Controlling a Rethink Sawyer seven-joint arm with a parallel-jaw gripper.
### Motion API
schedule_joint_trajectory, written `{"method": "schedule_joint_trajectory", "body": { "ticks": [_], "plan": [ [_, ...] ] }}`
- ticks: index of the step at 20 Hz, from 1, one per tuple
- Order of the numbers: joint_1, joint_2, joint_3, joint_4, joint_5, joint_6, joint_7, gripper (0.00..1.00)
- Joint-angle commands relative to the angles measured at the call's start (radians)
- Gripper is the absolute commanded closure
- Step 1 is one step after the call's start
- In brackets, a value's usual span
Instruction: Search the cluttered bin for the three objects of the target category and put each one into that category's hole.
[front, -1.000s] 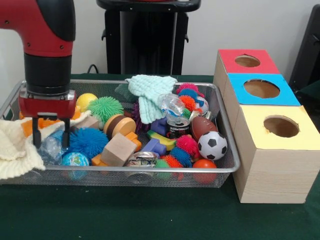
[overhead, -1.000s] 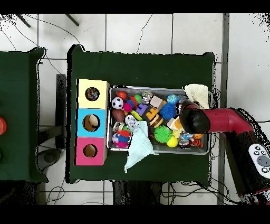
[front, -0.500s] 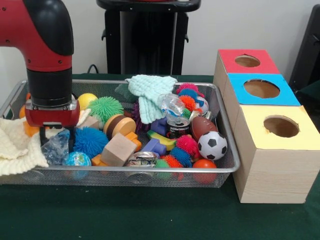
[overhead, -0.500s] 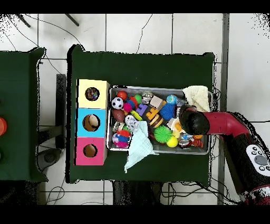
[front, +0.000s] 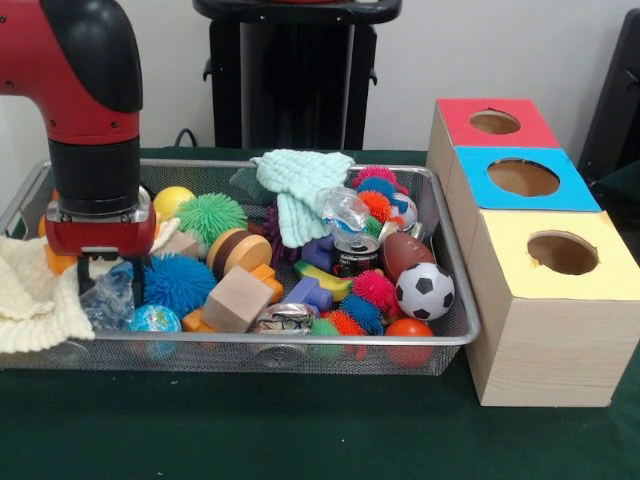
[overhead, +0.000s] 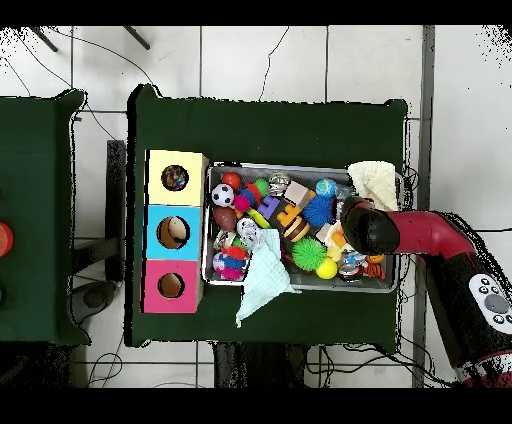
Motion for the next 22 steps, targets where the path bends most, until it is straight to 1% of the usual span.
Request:
{"method": "schedule_joint_trajectory", "body": {
  "ticks": [1, 3, 5, 9, 12, 17, 22],
  "plan": [
    [0.005, 0.047, -0.005, 0.035, -0.051, 0.001, -0.115, 1.0],
    [0.002, 0.028, -0.007, 0.066, -0.047, -0.009, -0.101, 1.0],
    [0.007, -0.006, -0.017, 0.116, -0.045, -0.034, -0.059, 1.0],
    [0.061, -0.076, -0.068, 0.213, -0.041, -0.109, 0.085, 1.0],
    [0.096, -0.097, -0.101, 0.257, -0.023, -0.156, 0.152, 1.0],
    [0.136, -0.136, -0.143, 0.325, 0.028, -0.213, 0.209, 1.0],
    [0.16, -0.136, -0.168, 0.354, 0.074, -0.251, 0.216, 1.0]
  ]
}}
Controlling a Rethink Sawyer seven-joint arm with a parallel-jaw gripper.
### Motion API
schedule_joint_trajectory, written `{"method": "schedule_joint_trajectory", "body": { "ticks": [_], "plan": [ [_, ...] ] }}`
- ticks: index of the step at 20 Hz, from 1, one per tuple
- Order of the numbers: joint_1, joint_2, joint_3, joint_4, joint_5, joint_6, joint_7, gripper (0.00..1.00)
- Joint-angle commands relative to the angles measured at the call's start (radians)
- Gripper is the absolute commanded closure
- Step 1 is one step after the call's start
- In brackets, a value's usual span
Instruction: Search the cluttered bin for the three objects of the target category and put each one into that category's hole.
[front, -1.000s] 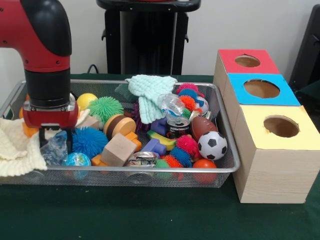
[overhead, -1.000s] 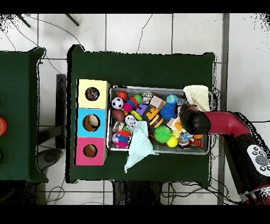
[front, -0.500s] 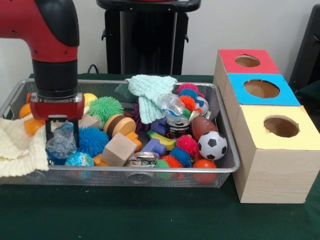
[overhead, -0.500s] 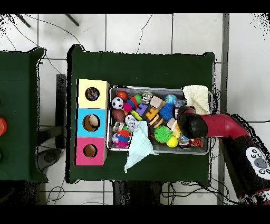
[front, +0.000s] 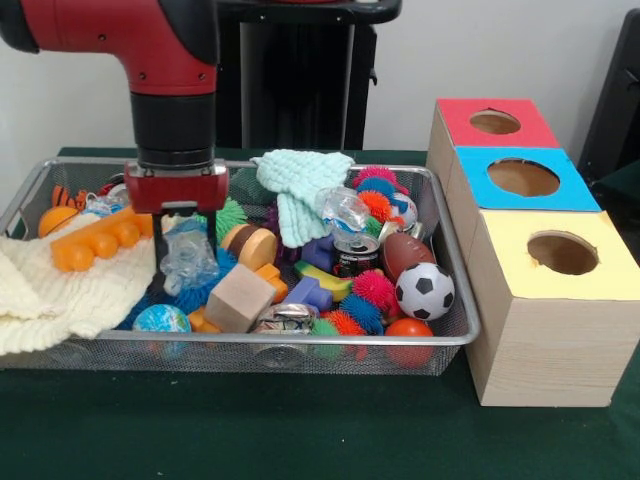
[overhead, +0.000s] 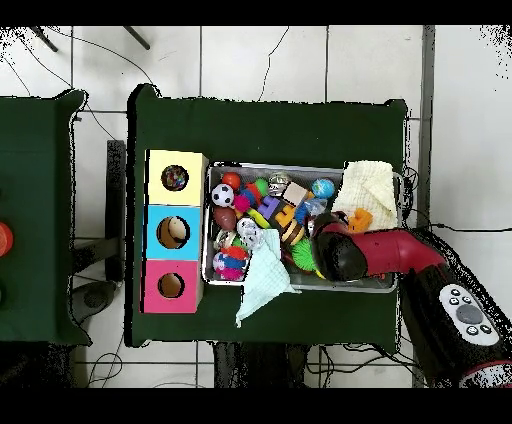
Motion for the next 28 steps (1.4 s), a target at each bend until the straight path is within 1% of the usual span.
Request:
{"method": "schedule_joint_trajectory", "body": {
  "ticks": [1, 3, 7, 9, 13, 16, 19, 20, 22, 24, 27, 28],
  "plan": [
    [0.043, -0.008, -0.067, 0.143, 0.058, -0.062, 0.214, 1.0],
    [0.053, -0.004, -0.081, 0.152, 0.068, -0.086, 0.213, 1.0],
    [0.102, -0.001, -0.129, 0.167, 0.087, -0.147, 0.239, 1.0],
    [0.124, 0.005, -0.146, 0.165, 0.104, -0.159, 0.24, 1.0],
    [0.147, 0.012, -0.165, 0.162, 0.135, -0.17, 0.229, 1.0],
    [0.15, 0.009, -0.174, 0.173, 0.155, -0.181, 0.213, 1.0],
    [0.158, 0.012, -0.186, 0.173, 0.152, -0.223, 0.201, 1.0],
    [0.158, 0.016, -0.192, 0.181, 0.156, -0.267, 0.202, 0.0],
    [0.166, 0.019, -0.206, 0.186, 0.16, -0.316, 0.225, 0.0],
    [0.177, 0.018, -0.215, 0.185, 0.174, -0.312, 0.227, 0.0],
    [0.189, 0.001, -0.219, 0.182, 0.201, -0.253, 0.202, 0.0],
    [0.175, -0.005, -0.207, 0.188, 0.206, -0.243, 0.19, 0.0]
  ]
}}
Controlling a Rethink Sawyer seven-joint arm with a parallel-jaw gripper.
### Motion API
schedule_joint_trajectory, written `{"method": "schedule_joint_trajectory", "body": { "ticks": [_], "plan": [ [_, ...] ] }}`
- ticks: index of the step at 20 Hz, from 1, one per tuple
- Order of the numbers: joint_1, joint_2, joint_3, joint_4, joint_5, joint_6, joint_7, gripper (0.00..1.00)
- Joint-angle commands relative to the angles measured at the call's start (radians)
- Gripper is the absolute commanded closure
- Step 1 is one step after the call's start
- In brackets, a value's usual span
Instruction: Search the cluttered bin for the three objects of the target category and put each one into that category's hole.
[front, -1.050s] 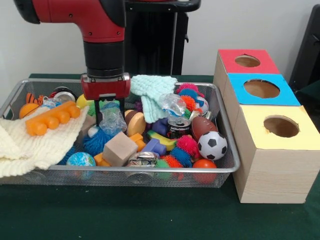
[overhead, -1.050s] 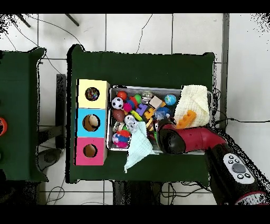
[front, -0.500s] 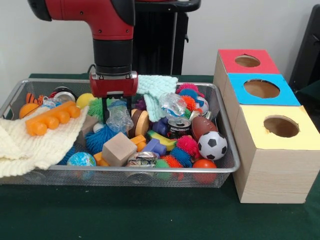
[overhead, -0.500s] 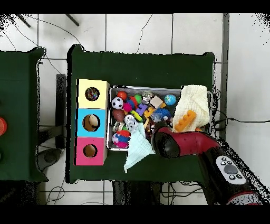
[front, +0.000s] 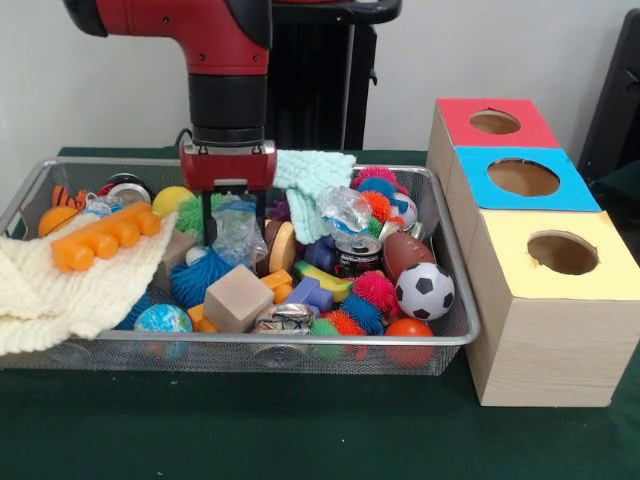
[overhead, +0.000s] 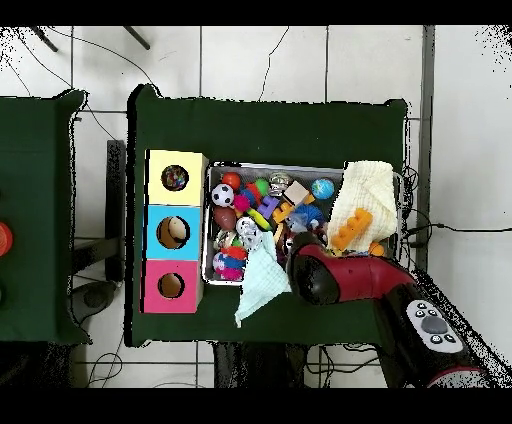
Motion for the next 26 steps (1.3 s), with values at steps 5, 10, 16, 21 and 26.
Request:
{"method": "schedule_joint_trajectory", "body": {
  "ticks": [5, 10, 16, 21, 26],
  "plan": [
    [-0.13, 0.011, 0.125, 0.059, 0.059, 0.117, 0.055, 0.0],
    [-0.264, 0.023, 0.239, 0.003, 0.074, 0.258, -0.082, 0.0],
    [-0.346, -0.023, 0.326, -0.019, 0.097, 0.405, -0.16, 0.0],
    [-0.367, -0.024, 0.358, -0.026, 0.079, 0.441, -0.153, 0.0],
    [-0.37, -0.021, 0.369, -0.04, 0.054, 0.456, -0.148, 0.0]
  ]
}}
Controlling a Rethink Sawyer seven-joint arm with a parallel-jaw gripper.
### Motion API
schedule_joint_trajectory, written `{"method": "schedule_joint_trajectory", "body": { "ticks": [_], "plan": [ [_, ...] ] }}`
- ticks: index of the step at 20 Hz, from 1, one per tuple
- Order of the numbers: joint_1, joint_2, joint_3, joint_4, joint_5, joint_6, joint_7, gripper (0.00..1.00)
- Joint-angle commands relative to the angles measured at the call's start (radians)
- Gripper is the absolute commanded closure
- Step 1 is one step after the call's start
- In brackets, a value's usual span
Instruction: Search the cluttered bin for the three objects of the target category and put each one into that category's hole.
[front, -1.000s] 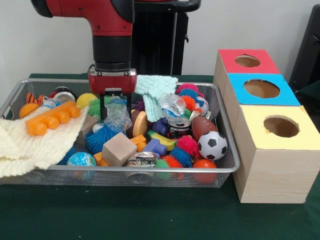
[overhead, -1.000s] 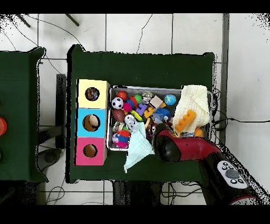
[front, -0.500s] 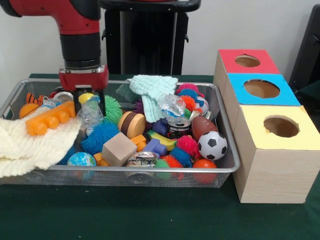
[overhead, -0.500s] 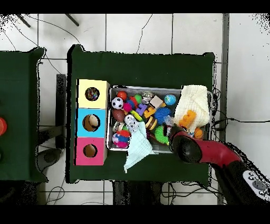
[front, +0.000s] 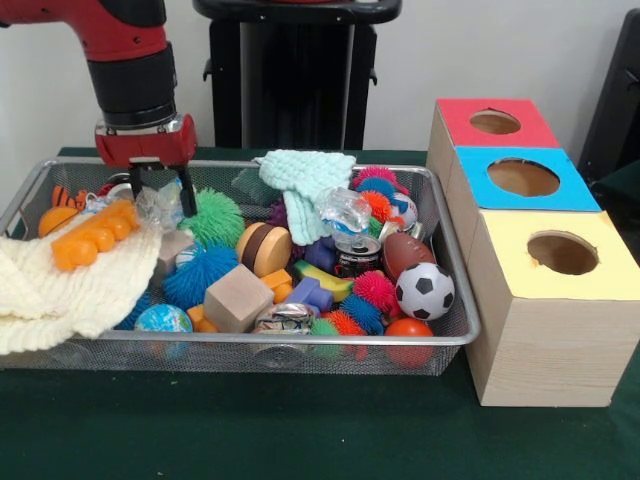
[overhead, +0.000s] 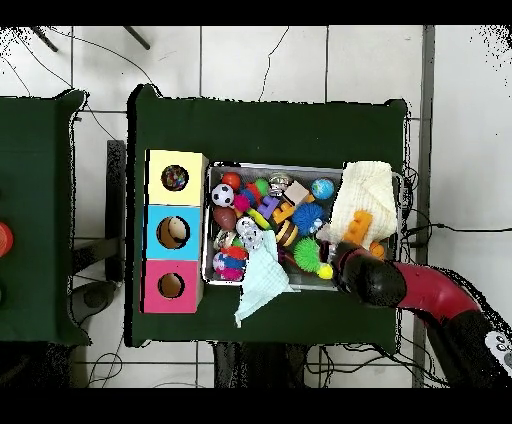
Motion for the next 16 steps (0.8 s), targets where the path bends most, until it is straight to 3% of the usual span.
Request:
{"method": "schedule_joint_trajectory", "body": {
  "ticks": [1, 5, 10, 16],
  "plan": [
    [0.001, -0.004, 0.112, -0.065, -0.018, 0.103, -0.146, 0.0],
    [-0.001, 0.021, 0.11, -0.079, -0.035, 0.093, -0.14, 0.0],
    [0.021, -0.005, 0.092, -0.057, -0.036, 0.074, -0.091, 0.0],
    [0.054, -0.142, 0.088, 0.051, 0.017, 0.081, -0.013, 0.0]
  ]
}}
